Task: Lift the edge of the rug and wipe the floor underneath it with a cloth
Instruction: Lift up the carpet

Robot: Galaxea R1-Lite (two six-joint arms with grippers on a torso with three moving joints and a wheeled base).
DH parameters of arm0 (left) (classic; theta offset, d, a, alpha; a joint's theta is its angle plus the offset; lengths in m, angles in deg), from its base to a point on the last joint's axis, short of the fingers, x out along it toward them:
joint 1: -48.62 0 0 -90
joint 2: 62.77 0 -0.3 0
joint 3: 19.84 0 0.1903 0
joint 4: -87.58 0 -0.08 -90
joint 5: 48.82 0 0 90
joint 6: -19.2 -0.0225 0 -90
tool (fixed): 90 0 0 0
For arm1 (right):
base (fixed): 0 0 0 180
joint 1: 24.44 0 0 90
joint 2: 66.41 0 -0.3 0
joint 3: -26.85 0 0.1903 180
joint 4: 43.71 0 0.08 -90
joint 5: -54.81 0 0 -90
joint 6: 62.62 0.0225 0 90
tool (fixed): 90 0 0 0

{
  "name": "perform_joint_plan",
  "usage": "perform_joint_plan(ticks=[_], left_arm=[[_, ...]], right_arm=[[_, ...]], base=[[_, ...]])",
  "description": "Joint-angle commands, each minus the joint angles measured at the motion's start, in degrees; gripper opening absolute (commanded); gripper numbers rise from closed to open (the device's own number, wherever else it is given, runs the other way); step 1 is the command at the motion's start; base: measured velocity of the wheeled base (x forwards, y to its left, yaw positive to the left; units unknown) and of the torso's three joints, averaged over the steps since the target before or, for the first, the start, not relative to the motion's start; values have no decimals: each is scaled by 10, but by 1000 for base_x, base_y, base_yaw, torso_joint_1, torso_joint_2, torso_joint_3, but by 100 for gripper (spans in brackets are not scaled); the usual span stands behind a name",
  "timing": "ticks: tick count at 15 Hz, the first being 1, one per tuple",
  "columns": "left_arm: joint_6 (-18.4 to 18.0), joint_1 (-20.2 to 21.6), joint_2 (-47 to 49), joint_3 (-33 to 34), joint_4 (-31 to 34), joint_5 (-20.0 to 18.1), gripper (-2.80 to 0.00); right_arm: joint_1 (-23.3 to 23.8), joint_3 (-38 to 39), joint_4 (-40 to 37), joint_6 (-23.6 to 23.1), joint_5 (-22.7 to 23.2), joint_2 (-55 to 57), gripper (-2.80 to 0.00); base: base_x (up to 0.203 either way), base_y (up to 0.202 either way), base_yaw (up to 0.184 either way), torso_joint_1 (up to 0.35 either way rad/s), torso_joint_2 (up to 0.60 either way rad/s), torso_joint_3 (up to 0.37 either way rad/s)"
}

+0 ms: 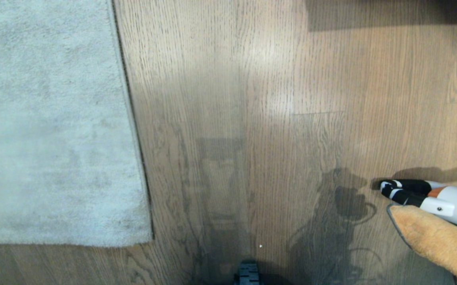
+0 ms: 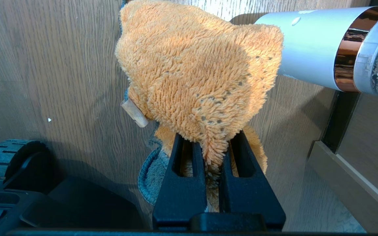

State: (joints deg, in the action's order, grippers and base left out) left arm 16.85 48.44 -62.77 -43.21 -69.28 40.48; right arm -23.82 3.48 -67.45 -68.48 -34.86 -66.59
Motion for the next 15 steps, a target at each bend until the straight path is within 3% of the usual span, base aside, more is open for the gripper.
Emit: perform_joint_plan(ticks=[1, 15], left_arm=[[1, 0, 0, 0, 0, 2, -280], [0, 0, 0, 0, 1, -2, -280]], right_arm=[[0, 0, -1, 0, 0, 2, -280], [0, 0, 0, 0, 0, 2, -280]], base=[[0, 0, 0, 0, 0, 0], [0, 0, 0, 0, 0, 0]])
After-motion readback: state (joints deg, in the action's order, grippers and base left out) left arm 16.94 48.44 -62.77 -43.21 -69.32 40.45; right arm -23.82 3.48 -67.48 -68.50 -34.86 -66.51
